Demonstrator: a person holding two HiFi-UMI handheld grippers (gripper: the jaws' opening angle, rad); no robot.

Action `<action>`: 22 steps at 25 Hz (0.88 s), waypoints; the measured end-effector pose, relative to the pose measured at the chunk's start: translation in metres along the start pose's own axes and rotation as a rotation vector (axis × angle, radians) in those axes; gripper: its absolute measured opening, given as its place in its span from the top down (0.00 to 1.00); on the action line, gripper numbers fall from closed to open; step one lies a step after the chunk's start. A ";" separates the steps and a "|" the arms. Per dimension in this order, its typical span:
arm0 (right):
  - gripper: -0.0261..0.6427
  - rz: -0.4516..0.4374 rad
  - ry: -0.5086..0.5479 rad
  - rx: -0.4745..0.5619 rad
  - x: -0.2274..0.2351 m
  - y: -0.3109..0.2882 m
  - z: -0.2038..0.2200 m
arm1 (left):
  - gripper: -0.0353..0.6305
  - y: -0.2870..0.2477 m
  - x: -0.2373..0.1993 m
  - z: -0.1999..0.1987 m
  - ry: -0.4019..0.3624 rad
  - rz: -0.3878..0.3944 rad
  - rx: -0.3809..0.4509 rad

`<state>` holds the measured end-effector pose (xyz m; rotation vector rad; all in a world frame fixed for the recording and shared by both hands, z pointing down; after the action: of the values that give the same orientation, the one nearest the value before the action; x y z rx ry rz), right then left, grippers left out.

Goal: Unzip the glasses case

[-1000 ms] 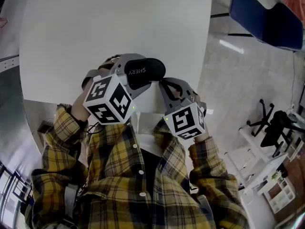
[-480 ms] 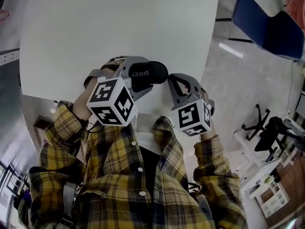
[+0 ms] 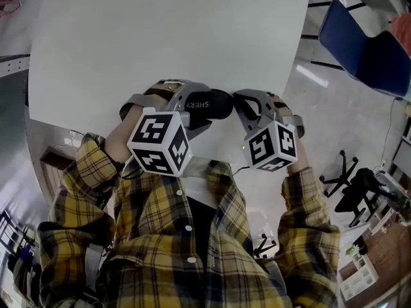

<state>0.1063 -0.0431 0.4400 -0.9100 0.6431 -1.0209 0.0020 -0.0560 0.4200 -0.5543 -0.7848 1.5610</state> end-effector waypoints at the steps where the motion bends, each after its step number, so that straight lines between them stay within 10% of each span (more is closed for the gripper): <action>1: 0.96 -0.009 0.016 -0.001 0.000 0.000 -0.001 | 0.51 0.000 0.000 0.000 0.002 -0.001 0.000; 8: 0.96 0.067 -0.109 -0.001 -0.006 0.017 0.018 | 0.51 0.003 -0.015 -0.011 -0.005 -0.137 0.016; 19: 0.96 0.038 -0.472 0.140 -0.077 -0.013 -0.035 | 0.47 0.082 -0.031 0.059 0.998 -0.381 0.052; 22: 0.96 -0.001 -0.470 0.174 -0.086 -0.028 -0.063 | 0.47 0.089 -0.027 0.074 1.088 -0.433 0.057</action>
<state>0.0085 0.0081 0.4371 -0.9517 0.1567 -0.8084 -0.1075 -0.0976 0.3992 -0.9798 -0.0032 0.6896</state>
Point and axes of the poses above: the fingertips, and each gripper's own axes: y backward along the fingers, x to its right, z out of its underside, the point moved 6 cm from there along y, backward along the fingers, and after that the axes turned 9 degrees about -z, right-handed, at the moved point
